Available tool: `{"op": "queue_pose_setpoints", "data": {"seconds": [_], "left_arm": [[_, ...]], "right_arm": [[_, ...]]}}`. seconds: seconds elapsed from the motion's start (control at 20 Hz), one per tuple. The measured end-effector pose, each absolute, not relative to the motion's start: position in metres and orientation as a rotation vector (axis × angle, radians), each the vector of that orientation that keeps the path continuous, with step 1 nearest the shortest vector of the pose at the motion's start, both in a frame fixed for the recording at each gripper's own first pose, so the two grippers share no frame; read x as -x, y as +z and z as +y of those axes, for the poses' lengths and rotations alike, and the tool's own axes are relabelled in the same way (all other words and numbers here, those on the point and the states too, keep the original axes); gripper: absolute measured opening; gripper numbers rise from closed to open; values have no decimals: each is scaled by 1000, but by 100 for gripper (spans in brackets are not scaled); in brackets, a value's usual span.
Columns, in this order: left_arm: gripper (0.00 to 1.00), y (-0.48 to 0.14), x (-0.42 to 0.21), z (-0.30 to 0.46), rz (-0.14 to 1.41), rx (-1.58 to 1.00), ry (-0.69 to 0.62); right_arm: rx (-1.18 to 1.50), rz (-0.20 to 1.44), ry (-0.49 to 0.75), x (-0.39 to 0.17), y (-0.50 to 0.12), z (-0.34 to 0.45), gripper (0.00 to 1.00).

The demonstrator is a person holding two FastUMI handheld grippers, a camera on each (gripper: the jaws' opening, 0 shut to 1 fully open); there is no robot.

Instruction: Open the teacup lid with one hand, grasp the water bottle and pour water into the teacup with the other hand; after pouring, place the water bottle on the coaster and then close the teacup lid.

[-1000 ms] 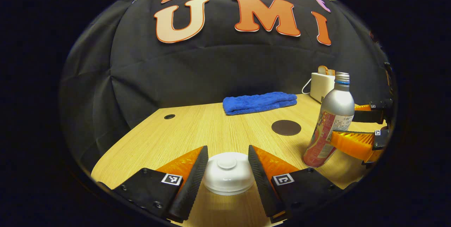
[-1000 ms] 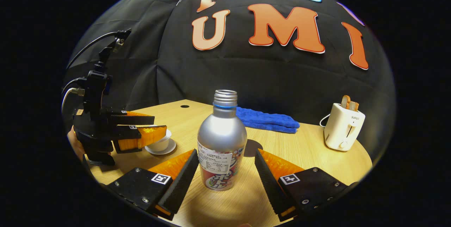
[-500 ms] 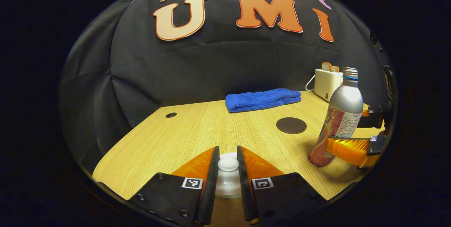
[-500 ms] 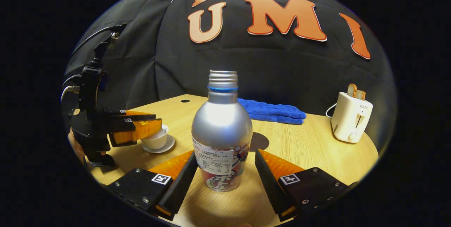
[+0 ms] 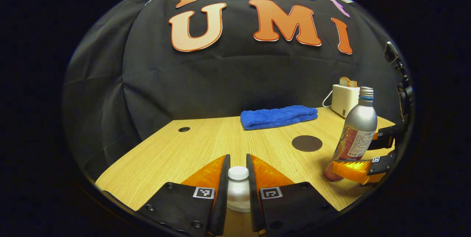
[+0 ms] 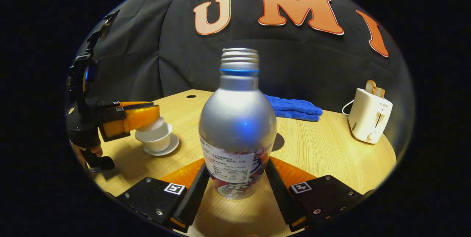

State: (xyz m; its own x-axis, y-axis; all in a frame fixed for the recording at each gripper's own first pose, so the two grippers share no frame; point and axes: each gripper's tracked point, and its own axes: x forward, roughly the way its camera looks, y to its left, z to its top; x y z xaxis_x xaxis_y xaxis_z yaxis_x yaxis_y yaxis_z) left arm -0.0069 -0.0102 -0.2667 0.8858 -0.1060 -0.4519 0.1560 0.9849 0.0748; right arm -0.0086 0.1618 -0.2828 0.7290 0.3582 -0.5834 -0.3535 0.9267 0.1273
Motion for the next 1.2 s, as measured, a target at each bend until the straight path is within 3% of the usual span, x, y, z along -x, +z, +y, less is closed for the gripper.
{"op": "queue_pose_setpoints", "data": {"seconds": [0.15,0.2,0.3,0.55,0.7,1.05,1.1,1.2], "left_arm": [[27,-260,7,-1,445,-101,-125],[31,-258,8,1,439,-98,-119],[34,-255,8,9,430,-97,-108],[27,-248,12,30,409,-96,-75],[31,-243,16,43,400,-101,-56],[27,-237,25,75,385,-92,2],[34,-238,26,79,385,-91,8],[31,-237,28,86,384,-93,21]], "right_arm": [[15,652,390,9,-280,163,81],[40,651,384,7,-278,161,81],[100,646,377,4,-276,157,81],[295,611,368,-4,-267,150,81],[393,585,381,-10,-265,144,80],[614,511,353,-25,-244,142,80],[645,496,348,-30,-242,143,80],[706,472,342,-35,-243,140,80]]}}
